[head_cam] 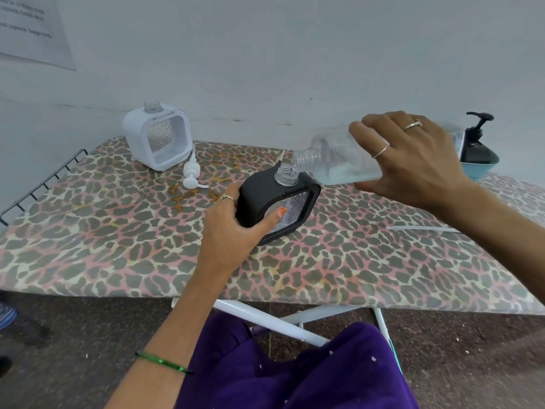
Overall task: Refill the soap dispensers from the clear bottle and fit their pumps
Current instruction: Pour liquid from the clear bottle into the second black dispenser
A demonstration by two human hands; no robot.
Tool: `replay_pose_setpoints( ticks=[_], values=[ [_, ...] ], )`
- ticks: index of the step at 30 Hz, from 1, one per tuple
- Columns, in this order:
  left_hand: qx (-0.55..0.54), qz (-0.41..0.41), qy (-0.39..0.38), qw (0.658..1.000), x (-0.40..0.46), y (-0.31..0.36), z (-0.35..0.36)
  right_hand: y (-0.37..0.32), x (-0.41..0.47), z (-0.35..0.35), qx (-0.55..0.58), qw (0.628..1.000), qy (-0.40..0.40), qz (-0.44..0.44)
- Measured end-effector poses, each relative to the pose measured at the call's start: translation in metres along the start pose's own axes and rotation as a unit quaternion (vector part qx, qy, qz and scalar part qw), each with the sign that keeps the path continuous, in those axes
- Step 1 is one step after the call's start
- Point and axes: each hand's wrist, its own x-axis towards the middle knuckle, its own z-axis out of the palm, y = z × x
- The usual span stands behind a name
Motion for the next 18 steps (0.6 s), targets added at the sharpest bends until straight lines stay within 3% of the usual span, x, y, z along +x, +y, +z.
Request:
replay_pose_setpoints(
  ticks=[18],
  values=[
    [0.006,-0.005,0.002,1.000,0.0000,-0.0007,-0.0001,0.0008,0.0001,0.0012,-0.007,1.000,0.006,-0.002]
  ],
)
